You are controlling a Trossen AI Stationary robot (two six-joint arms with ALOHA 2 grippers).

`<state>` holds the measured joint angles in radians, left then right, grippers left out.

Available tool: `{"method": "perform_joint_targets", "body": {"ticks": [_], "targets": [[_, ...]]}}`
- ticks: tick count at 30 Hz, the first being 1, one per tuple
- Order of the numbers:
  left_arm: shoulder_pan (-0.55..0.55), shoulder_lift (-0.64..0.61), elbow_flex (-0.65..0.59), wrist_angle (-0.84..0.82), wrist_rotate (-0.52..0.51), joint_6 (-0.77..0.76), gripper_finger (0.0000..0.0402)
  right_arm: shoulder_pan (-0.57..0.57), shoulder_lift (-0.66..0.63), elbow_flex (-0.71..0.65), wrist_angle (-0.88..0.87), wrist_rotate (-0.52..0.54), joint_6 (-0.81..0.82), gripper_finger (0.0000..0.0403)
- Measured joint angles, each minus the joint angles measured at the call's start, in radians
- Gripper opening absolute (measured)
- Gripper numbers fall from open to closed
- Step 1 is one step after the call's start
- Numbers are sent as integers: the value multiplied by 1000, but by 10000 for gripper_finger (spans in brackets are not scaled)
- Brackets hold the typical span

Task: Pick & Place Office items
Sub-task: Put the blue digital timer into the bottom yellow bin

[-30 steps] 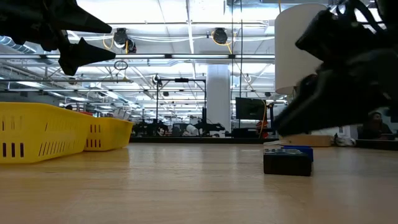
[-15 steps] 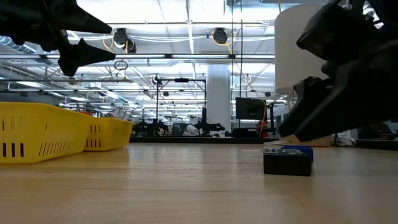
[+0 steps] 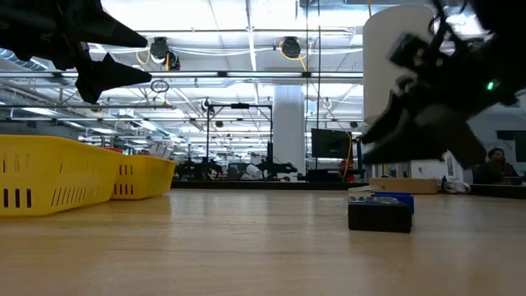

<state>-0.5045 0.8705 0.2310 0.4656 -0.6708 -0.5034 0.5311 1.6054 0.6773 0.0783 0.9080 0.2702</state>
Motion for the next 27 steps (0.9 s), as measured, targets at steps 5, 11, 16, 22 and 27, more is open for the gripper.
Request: {"method": "perform_joint_targets", "body": {"ticks": [5, 11, 16, 22, 27], "targets": [[0, 0, 0, -5, 0, -7, 294, -49, 18, -29, 0, -121, 70, 253], [-1, 0, 0, -19, 0, -7, 294, -51, 18, -32, 0, -261, 94, 253], [-1, 0, 0, -22, 0, -7, 294, -53, 17, -32, -9, -366, 176, 253], [-1, 0, 0, -22, 19, -16, 294, -51, -19, -32, -19, -425, 197, 253], [-1, 0, 0, -22, 19, -19, 294, -51, -75, -32, -18, -539, 224, 253]]}}
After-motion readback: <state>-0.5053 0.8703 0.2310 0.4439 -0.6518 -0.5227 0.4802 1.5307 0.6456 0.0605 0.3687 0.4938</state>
